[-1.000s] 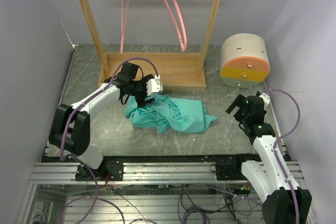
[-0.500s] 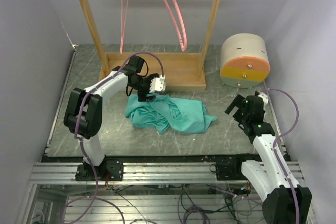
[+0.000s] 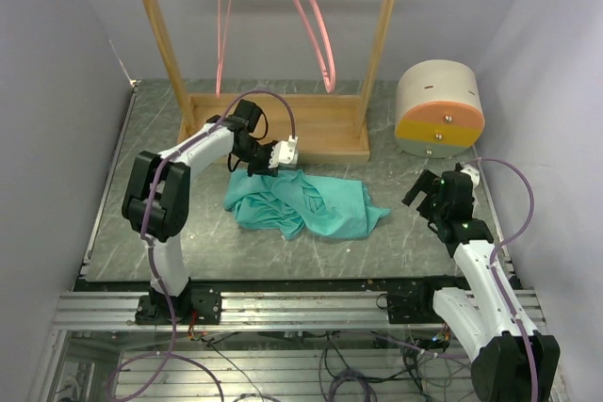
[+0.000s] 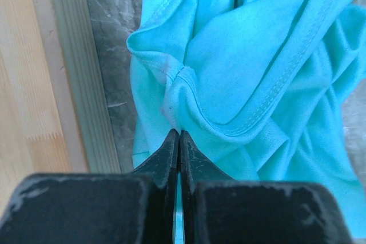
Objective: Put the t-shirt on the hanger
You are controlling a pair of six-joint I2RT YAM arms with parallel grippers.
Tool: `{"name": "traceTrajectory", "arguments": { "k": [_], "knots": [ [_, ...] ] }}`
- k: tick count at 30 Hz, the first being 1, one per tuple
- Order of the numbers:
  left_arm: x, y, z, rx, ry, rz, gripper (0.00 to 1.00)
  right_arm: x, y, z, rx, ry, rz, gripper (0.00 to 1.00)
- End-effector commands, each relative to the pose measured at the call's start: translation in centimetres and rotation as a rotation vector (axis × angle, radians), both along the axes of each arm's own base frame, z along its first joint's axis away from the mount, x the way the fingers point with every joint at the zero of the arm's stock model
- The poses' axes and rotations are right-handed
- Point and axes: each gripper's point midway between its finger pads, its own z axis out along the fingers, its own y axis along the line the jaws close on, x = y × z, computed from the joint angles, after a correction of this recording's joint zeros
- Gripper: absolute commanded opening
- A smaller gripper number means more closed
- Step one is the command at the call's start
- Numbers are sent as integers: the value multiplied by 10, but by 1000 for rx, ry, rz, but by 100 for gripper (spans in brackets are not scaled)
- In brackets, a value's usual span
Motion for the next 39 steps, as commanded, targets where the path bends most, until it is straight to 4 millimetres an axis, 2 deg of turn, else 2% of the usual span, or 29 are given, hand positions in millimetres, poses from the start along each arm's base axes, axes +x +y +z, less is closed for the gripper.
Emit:
{"name": "traceTrajectory", "arguments": {
  "k": [1, 3, 5, 8, 12, 18, 23, 27, 31, 35, 39],
  "knots": [
    [-8, -12, 66, -141, 25, 71, 7, 13, 11, 33, -17, -76, 87, 100],
    [-14, -11, 87, -186, 70, 123, 7, 15, 16, 47, -25, -97, 118, 100],
    [-23, -5, 100, -206, 124, 163, 7, 17, 24, 58, -25, -115, 149, 100],
    [-34, 3, 116, -231, 183, 225, 7, 18, 43, 76, -21, -143, 219, 100],
    [-35, 14, 133, -302, 245, 366, 7, 21, 68, 96, -26, -184, 310, 100],
    [-34, 9, 157, -417, 342, 502, 7, 26, 120, 105, -90, -204, 469, 96],
    [-31, 7, 165, -455, 358, 544, 7, 28, 179, 87, -134, -185, 579, 92],
    [-35, 7, 166, -458, 369, 551, 7, 27, 216, 58, -168, -137, 600, 87],
    [-41, 7, 167, -465, 386, 551, 7, 29, 233, 37, -186, -106, 594, 83],
    [-47, 10, 164, -454, 390, 548, 7, 34, 250, 31, -186, -96, 617, 81],
    [-50, 10, 164, -459, 393, 546, 7, 29, 263, 19, -199, -71, 641, 80]
  ]
}}
